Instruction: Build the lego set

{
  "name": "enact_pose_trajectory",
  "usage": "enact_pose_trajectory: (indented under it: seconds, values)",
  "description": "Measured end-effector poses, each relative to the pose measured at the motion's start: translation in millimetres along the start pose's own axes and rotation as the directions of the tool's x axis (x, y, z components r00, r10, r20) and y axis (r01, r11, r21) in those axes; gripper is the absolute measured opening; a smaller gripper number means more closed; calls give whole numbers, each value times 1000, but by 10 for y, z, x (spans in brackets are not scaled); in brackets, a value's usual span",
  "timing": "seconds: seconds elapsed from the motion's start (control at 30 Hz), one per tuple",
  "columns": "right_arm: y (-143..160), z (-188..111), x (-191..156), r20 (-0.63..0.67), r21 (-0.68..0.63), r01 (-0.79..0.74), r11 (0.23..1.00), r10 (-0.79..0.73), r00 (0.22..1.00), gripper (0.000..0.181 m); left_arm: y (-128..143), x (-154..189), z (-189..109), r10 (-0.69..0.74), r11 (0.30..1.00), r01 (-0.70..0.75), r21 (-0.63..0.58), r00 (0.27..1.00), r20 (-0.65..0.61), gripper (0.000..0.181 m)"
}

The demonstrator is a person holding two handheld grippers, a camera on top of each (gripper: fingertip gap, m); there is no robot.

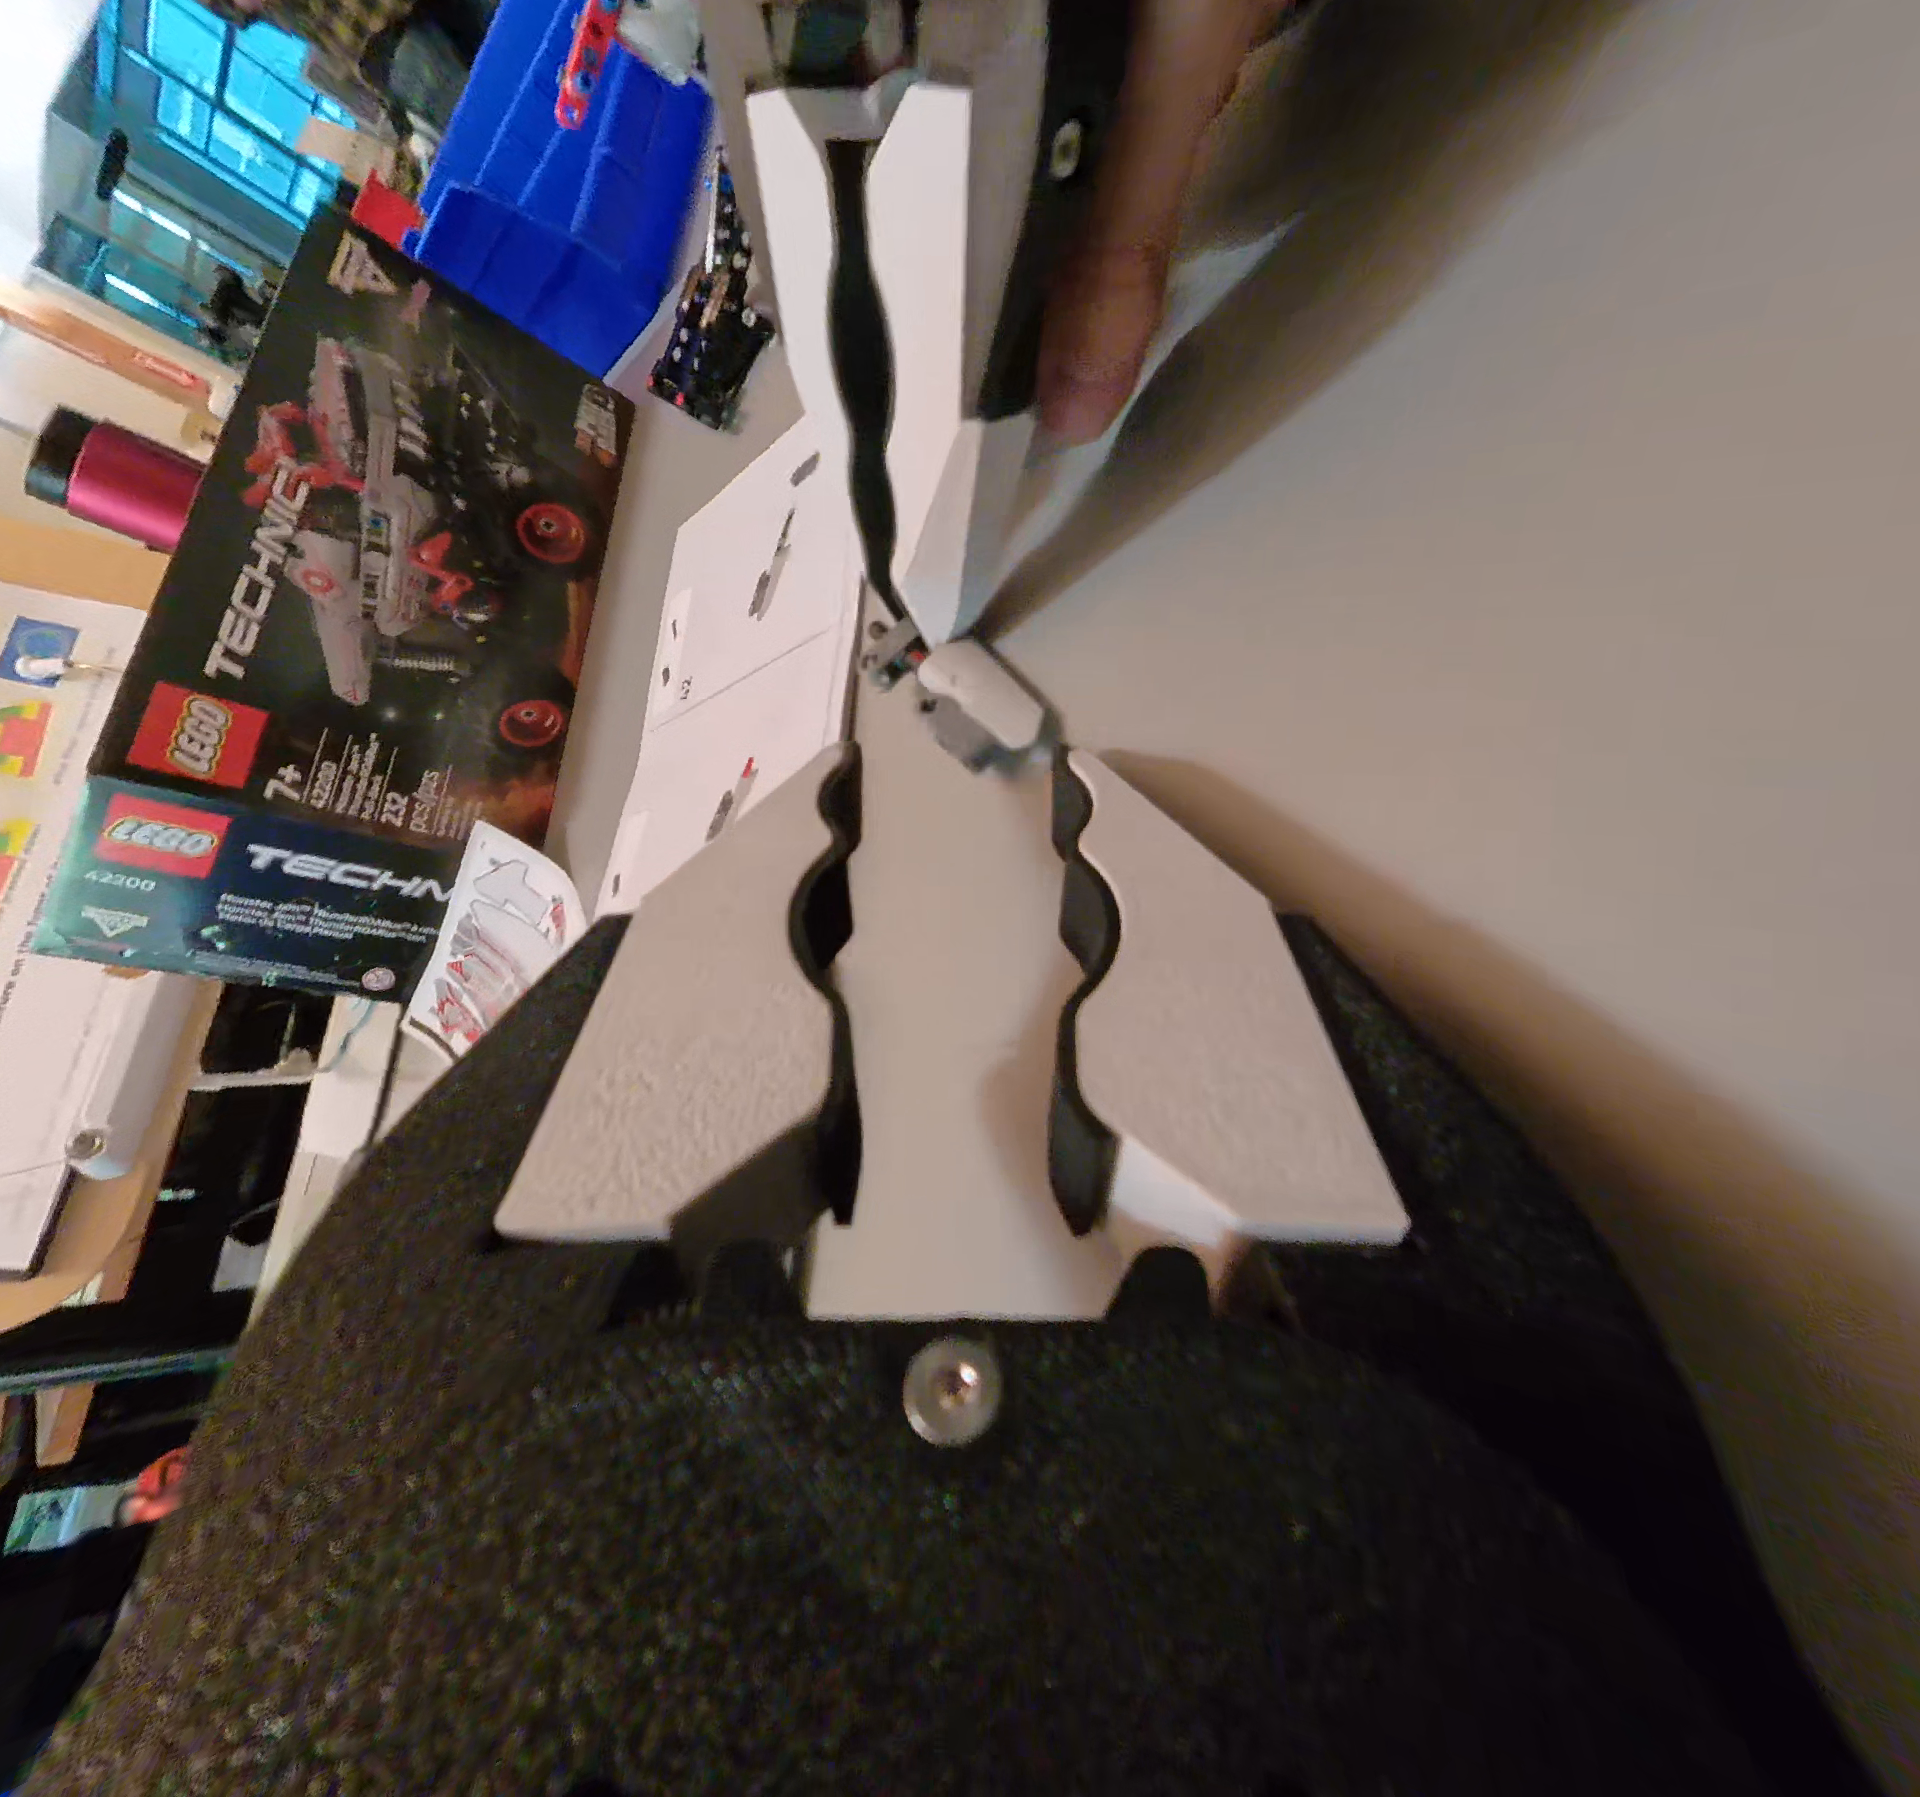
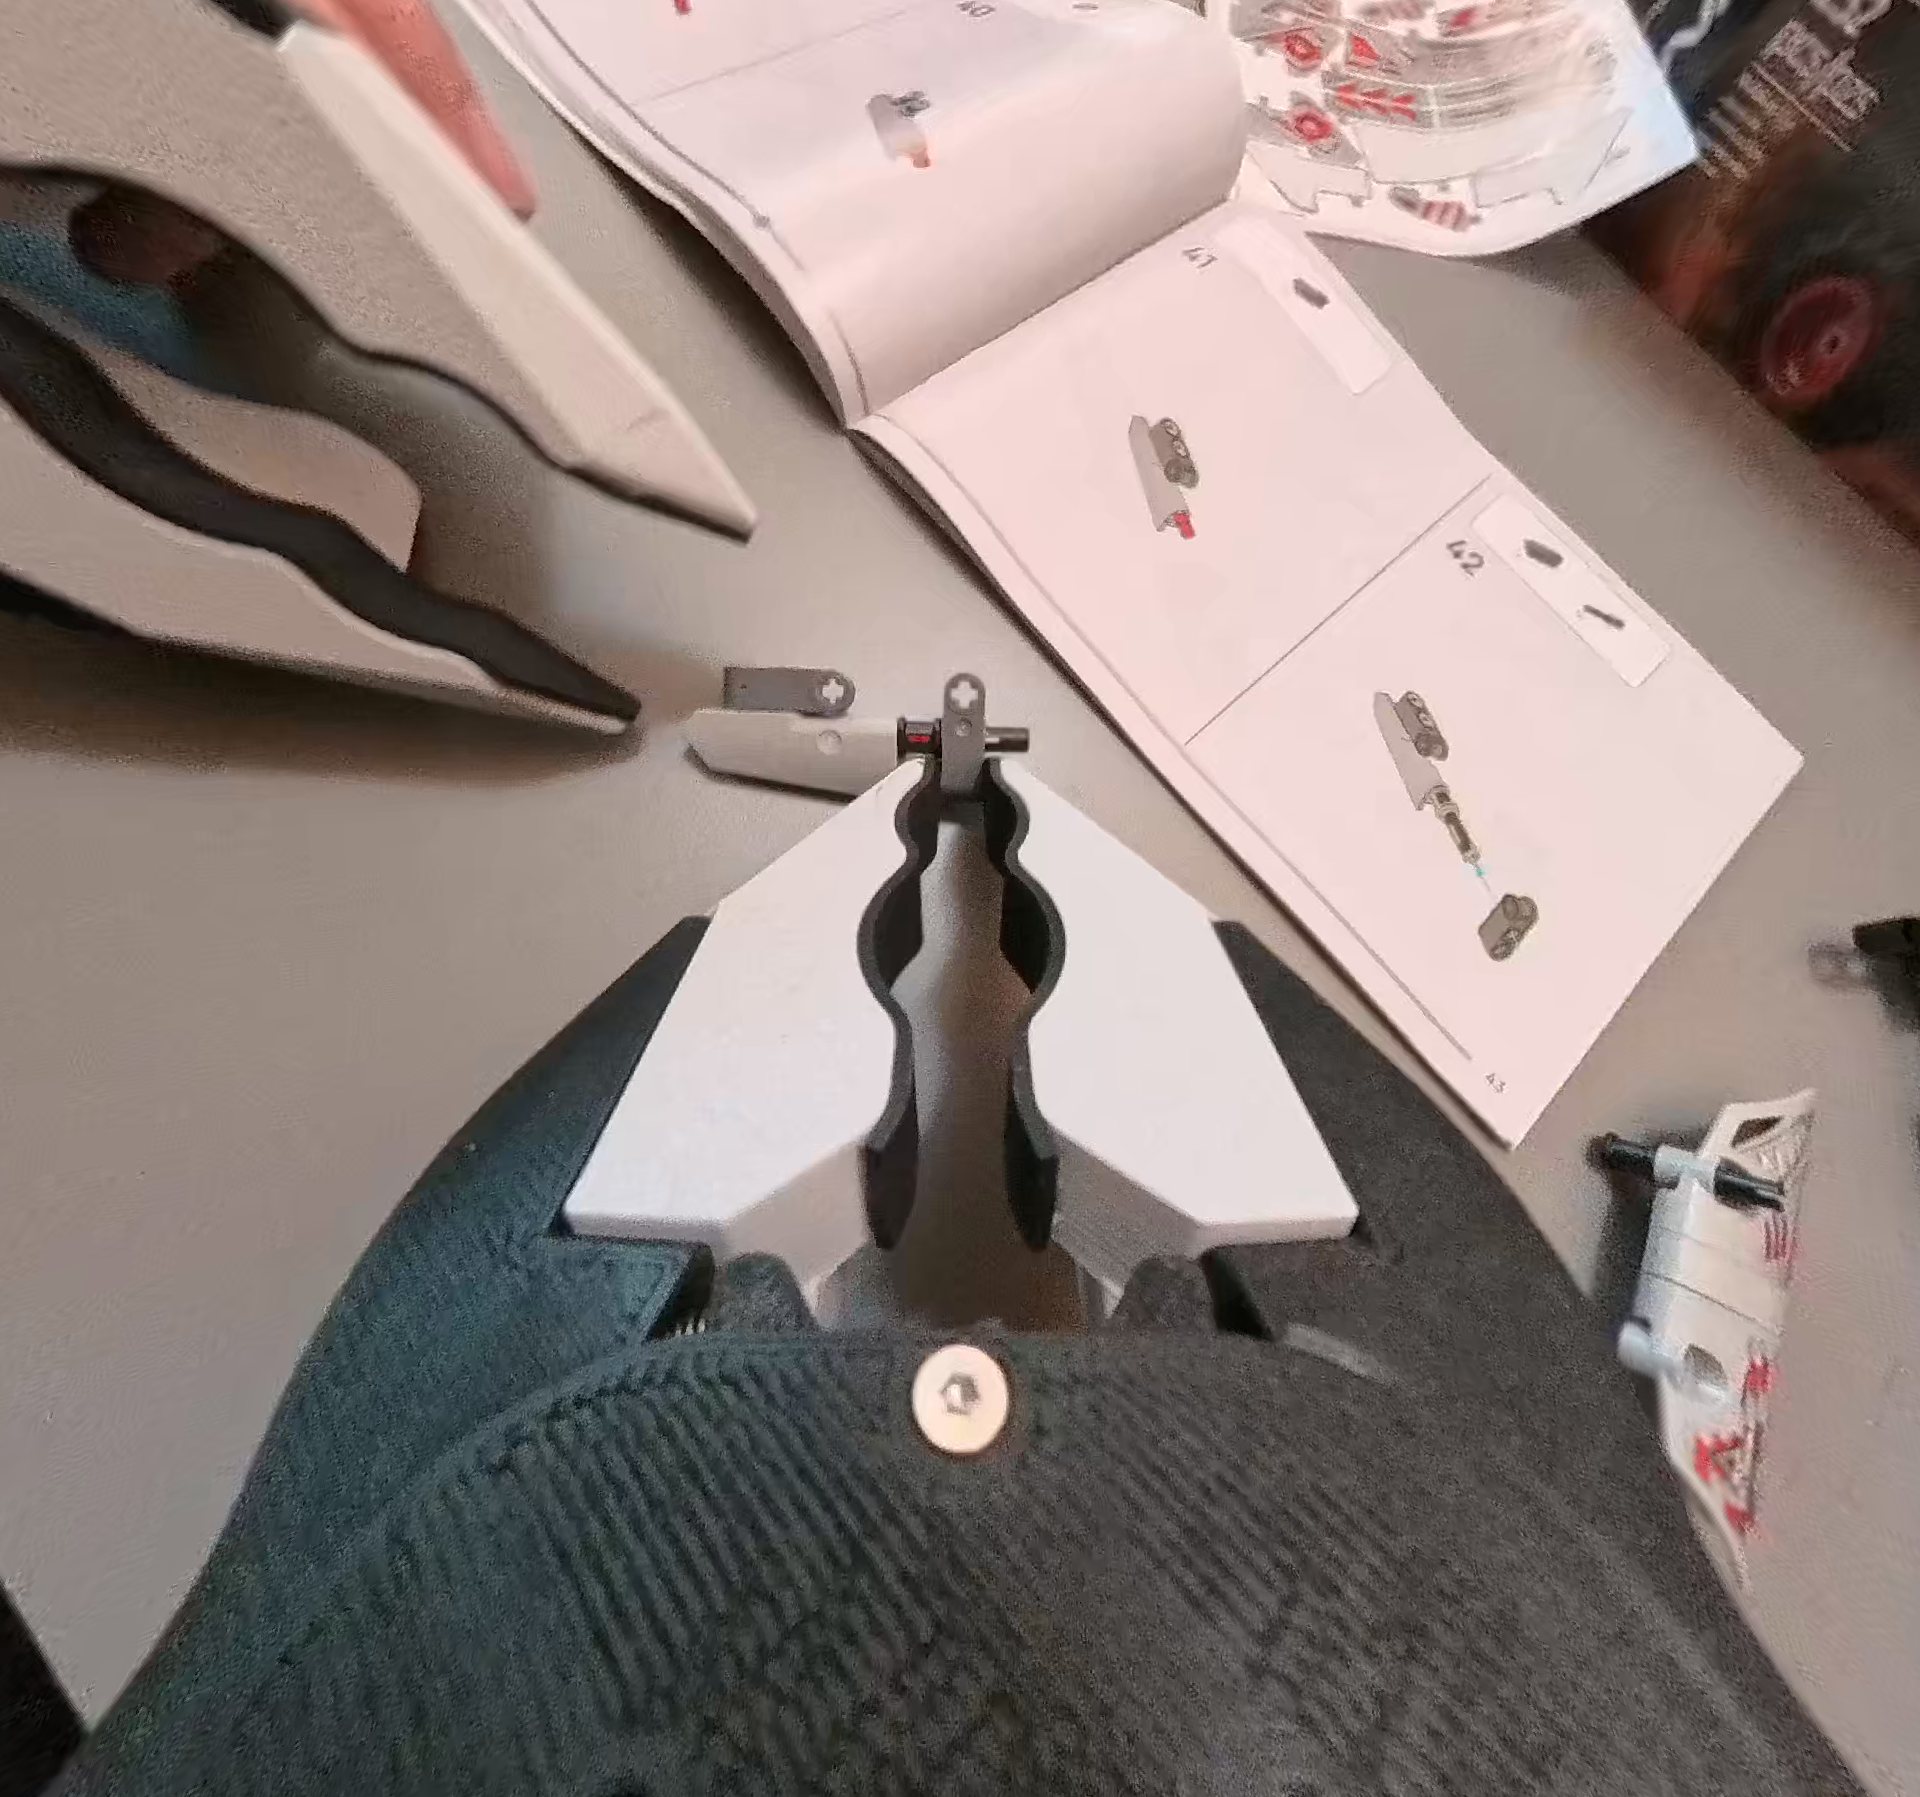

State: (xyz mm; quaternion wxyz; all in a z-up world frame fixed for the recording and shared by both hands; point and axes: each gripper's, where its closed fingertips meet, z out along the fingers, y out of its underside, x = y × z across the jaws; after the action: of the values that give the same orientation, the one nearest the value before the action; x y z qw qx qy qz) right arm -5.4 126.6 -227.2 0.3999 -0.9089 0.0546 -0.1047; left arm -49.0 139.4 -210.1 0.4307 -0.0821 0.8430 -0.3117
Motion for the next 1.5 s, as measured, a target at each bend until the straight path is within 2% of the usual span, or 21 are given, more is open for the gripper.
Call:
enact_pose_trajectory:
  seconds: [0.13,0.27,0.53,0.87,0.97,1.03,1.17,1.27,1.37,1.5]
  values:
    - [17,-7,-5,-14,-29,-58,998,57,998,7,-117,98,-8,2,999,0,50,999,-46,28]
    - [18,-15,-33,-10,-17,-100,995,100,995,6,-55,78,21,-18,1000,19,14,999,-38,25]
    - [25,-68,-246,69,3,-117,993,117,991,11,53,55,43,-1,999,0,-41,1000,-18,7]
    - [95,-176,-296,162,-12,-71,997,72,984,16,62,28,30,-7,999,6,-35,1000,-11,7]
    - [172,-323,5,79,-15,-33,999,34,996,18,-17,-143,-68,-66,997,64,47,996,58,7]
    - [206,-445,230,30,17,-64,998,63,998,17,-43,-333,-155,-150,985,136,105,980,134,8]
    - [120,-684,726,-124,228,-127,965,158,980,19,43,-797,-395,-307,949,254,187,881,360,5]
    - [69,-807,941,-219,364,-104,925,193,956,19,163,-991,-542,-352,936,293,197,808,473,1]
    - [22,-850,970,-268,403,-36,915,156,951,17,245,-1003,-531,-371,929,328,174,795,479,0]
    - [68,-761,925,-291,331,16,943,86,953,14,266,-963,-478,-367,930,336,150,809,459,0]
